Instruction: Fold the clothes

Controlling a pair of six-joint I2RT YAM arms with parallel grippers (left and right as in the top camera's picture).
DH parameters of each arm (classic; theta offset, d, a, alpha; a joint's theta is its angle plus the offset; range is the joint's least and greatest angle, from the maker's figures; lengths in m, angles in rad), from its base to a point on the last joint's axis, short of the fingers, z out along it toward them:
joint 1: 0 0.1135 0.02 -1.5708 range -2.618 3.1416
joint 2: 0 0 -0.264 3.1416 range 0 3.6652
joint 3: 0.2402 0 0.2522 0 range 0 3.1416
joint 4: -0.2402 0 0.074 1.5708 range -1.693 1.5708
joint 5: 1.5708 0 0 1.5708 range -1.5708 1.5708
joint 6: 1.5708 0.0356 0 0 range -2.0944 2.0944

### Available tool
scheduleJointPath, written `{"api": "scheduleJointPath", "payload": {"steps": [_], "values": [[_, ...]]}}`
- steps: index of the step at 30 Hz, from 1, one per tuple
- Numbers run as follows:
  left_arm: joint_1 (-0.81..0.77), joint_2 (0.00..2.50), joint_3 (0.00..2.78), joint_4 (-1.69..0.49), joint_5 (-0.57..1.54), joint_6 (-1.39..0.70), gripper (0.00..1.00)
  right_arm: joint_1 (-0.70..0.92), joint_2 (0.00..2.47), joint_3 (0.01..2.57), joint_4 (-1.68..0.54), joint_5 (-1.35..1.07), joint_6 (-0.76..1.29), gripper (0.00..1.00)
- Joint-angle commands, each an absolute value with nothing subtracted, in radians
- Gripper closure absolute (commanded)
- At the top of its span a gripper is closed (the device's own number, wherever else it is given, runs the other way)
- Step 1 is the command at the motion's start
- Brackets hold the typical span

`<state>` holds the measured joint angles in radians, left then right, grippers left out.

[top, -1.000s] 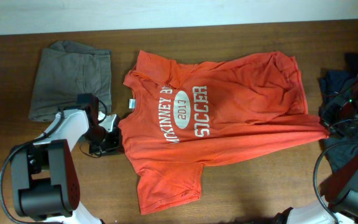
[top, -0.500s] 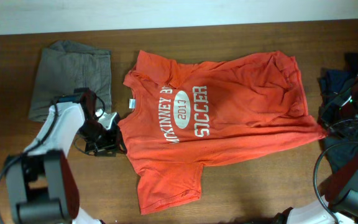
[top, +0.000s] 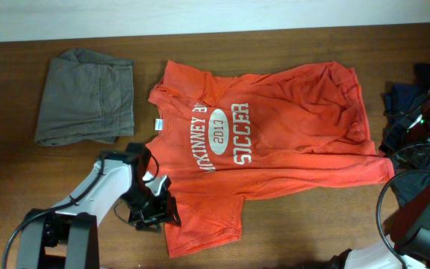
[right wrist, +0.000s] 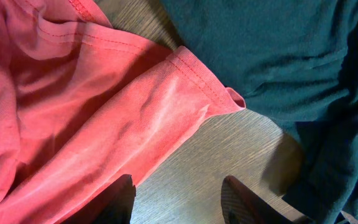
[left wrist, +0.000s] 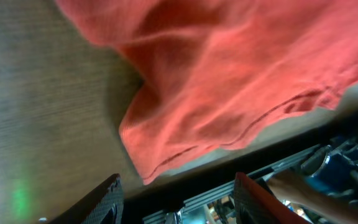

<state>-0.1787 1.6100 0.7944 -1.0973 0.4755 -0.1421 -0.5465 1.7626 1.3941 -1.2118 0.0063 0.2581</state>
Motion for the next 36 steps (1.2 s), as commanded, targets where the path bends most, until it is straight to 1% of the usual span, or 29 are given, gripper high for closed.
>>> {"api": "scheduleJointPath", "payload": {"steps": [1,6,10,12,14,16,17,18,19,22,24,26,27,31,34,36], "values": [[-0.187,1.608,0.751,-1.023,0.468,-0.237,0.43,-0.550,1.757,1.397,-1.215,0.004,0.258,0.50],[-0.187,1.608,0.740,-0.846,0.391,-0.352,0.43,-0.550,1.757,1.397,-1.216,0.004,0.240,0.50],[-0.187,1.608,0.740,-0.800,0.344,-0.375,0.43,-0.550,1.757,1.397,-1.214,0.004,0.240,0.50],[-0.187,1.608,0.740,-0.799,0.315,-0.375,0.50,-0.550,1.757,1.397,-1.213,0.004,0.240,0.50],[-0.188,1.608,0.740,-0.797,0.310,-0.373,0.59,-0.550,1.757,1.397,-1.209,0.004,0.240,0.50],[-0.188,1.608,0.739,-0.797,0.308,-0.369,0.77,-0.550,1.757,1.397,-1.208,0.004,0.240,0.50],[-0.188,1.608,0.739,-0.797,0.306,-0.368,0.83,-0.550,1.757,1.397,-1.208,0.004,0.240,0.50],[-0.188,1.608,0.739,-0.796,0.306,-0.366,0.95,-0.550,1.757,1.397,-1.208,0.004,0.240,0.50],[-0.188,1.608,0.739,-0.796,0.307,-0.366,0.99,-0.550,1.757,1.397,-1.208,0.004,0.240,0.50],[-0.180,1.595,0.745,-0.814,0.344,-0.366,0.99,-0.550,1.757,1.397,-1.209,-0.003,0.241,0.50],[-0.155,1.551,0.766,-0.872,0.400,-0.366,1.00,-0.550,1.757,1.397,-1.216,-0.046,0.240,0.49],[-0.107,1.469,0.787,-0.912,0.390,-0.361,0.99,-0.551,1.757,1.396,-1.223,-0.052,0.240,0.47],[-0.070,1.411,0.791,-0.913,0.372,-0.350,0.99,-0.551,1.757,1.390,-1.215,-0.054,0.240,0.43],[0.057,1.252,0.790,-0.913,0.295,-0.350,1.00,-0.551,1.757,1.344,-1.176,-0.062,0.241,0.36],[0.143,1.155,0.790,-0.913,0.261,-0.300,0.99,-0.552,1.757,1.267,-1.145,-0.126,0.240,0.36],[0.154,1.141,0.790,-0.913,0.260,-0.285,1.00,-0.551,1.757,1.232,-1.149,-0.142,0.239,0.36]]}}
